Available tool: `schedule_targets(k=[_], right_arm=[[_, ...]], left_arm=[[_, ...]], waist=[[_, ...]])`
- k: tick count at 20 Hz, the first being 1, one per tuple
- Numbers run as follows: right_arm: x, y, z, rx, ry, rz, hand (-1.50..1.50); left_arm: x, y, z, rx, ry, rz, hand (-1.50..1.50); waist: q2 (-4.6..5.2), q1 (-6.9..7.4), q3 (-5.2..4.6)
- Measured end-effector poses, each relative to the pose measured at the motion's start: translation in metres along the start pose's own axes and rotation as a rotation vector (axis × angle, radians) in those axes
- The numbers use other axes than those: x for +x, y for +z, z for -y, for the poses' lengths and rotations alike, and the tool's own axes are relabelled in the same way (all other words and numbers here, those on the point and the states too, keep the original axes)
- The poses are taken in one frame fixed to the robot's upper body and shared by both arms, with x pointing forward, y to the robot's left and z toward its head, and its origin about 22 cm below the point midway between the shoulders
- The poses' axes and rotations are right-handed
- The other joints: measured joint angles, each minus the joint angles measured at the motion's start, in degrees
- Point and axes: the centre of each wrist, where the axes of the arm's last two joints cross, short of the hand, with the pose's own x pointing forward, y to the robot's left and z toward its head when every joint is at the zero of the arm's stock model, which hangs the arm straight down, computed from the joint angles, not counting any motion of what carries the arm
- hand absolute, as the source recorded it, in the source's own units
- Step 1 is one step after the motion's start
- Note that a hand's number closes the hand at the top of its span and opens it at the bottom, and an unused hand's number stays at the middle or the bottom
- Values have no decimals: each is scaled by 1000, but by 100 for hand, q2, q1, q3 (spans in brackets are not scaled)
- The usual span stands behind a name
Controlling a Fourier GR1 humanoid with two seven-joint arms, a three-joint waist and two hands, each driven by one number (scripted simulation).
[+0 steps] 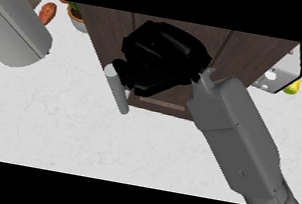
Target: Pick up the bottled water, place it into the cabinet and close the cabinet
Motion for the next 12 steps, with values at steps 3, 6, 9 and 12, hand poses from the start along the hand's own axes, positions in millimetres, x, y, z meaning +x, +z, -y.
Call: schedule_targets(k=[3, 6, 9, 12], right_arm=[[-1, -3, 8, -8, 47, 24, 150], [0, -4, 15, -13, 90, 42, 150], [-2, -8, 15, -15, 122, 66, -150], [1, -15, 14, -9, 152, 69, -150]], left_arm=[[-2, 0, -1, 2, 5, 1, -150], [2, 2, 0, -7, 6, -4, -150], [0, 2, 3, -9, 9, -4, -150], [0, -1, 1, -14, 8, -2, -150]], waist=[[-4, 0, -10], [-15, 27, -5], [-29, 16, 2], [-9, 42, -23]])
